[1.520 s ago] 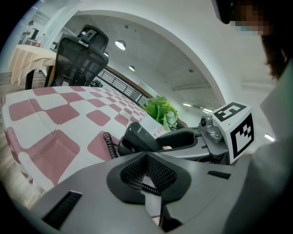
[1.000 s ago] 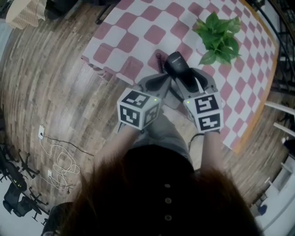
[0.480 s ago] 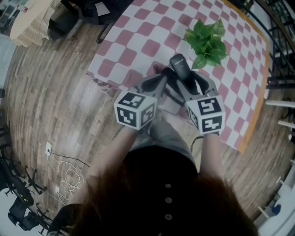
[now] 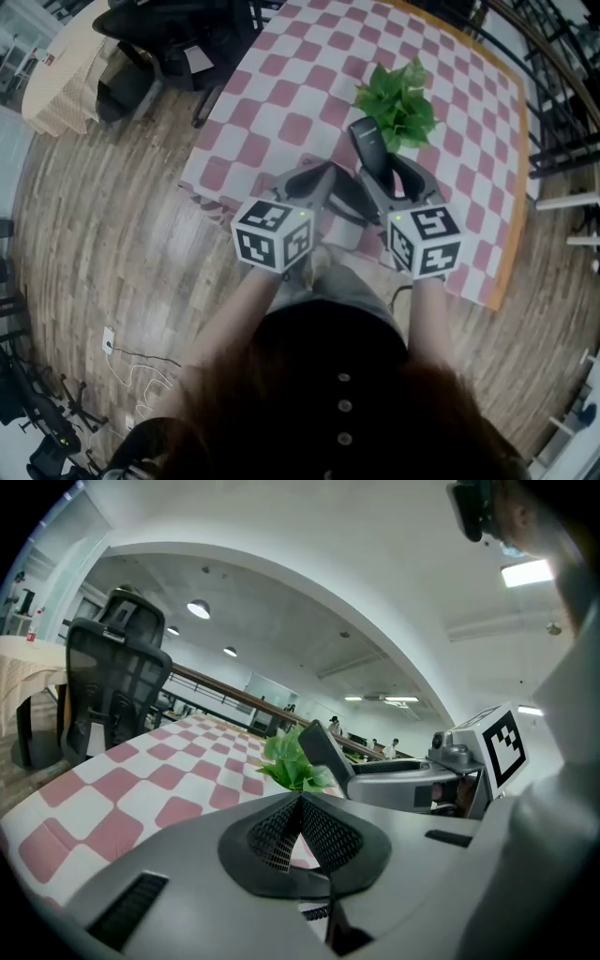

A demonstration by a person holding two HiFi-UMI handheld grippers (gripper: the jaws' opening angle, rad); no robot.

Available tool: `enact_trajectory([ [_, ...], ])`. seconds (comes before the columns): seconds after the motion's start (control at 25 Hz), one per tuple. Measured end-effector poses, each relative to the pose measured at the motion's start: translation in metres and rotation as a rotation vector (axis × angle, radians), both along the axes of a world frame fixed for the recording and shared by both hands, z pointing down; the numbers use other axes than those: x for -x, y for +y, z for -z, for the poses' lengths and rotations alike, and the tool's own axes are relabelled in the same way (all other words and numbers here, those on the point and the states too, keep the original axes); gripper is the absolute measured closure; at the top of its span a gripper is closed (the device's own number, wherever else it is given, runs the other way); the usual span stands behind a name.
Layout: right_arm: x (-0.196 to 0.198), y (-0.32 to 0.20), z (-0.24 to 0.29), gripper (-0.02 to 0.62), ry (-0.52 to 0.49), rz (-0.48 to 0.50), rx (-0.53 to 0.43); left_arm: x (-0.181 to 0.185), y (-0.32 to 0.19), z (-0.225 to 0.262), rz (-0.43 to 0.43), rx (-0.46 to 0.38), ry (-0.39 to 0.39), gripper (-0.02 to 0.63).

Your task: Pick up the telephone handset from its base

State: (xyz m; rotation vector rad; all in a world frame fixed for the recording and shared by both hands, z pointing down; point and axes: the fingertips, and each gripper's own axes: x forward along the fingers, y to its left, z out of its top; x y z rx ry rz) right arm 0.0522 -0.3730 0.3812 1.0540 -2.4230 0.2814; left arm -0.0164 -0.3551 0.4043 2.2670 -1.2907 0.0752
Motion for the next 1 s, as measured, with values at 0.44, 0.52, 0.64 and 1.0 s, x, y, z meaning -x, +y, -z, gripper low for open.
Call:
enact_trajectory([
  [0.44,-0.012,-0.012,0.042,0.368,-0.267,-0.067,-0.019,0.0,-0.012,0.031,-0.034,-0.077,0.001,0.6],
  [0.52,-0.014,-0.013,0.048,0.368,-0.302,-0.072,-0.029,-0.001,-0.015,0.035,-0.045,-0.086,-0.007,0.6],
  [0.64,-0.019,-0.012,0.052,0.368,-0.327,-0.073,-0.038,-0.005,-0.018,0.041,-0.063,-0.104,-0.021,0.6],
  [1.0,-0.039,-0.007,0.066,0.368,-0.483,-0.088,-0.052,-0.02,-0.023,0.073,-0.099,-0.221,0.026,0.6],
])
